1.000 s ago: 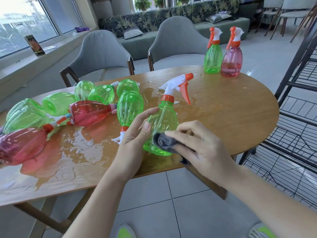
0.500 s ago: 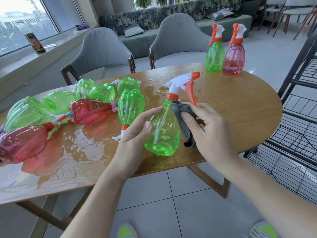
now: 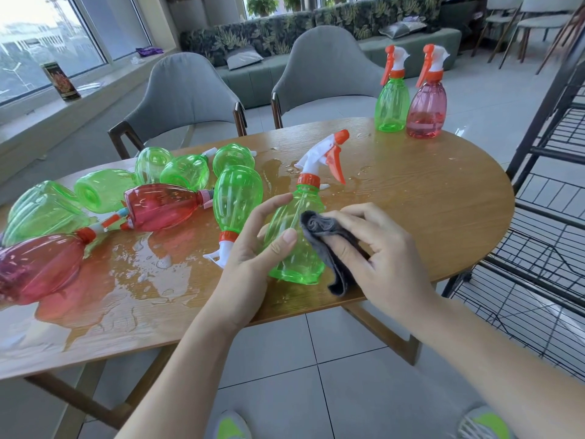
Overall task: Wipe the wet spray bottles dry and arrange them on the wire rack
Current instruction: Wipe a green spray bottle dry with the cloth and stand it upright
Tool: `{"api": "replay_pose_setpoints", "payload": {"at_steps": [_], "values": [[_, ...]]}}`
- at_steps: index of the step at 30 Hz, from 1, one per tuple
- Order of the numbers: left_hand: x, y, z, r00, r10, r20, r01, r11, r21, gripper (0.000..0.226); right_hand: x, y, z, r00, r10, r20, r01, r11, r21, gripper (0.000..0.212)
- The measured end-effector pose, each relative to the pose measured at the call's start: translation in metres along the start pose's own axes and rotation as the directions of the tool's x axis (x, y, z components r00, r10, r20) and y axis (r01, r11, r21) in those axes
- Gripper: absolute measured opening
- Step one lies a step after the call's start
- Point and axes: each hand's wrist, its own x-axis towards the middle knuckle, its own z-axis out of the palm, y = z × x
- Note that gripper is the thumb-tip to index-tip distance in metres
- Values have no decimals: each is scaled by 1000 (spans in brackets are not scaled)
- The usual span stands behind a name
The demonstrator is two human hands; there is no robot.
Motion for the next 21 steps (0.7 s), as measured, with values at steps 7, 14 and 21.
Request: {"api": "replay_pose_setpoints", "payload": {"at_steps": [7,14,21], "values": [[0,5,7,999,-8,-52,8,1000,-14,46,-19,-5,2,942,-268,200,283,958,-52,27],[-3,6,3,998,-49,-38,45,995,-94,48,-10,0,0,992,-125,-18,125,992,-6,24],[-3,3,-6,995,-31,96,39,996,-78,56,22,16,0,971,223,-80,-193,941,277,24]]}}
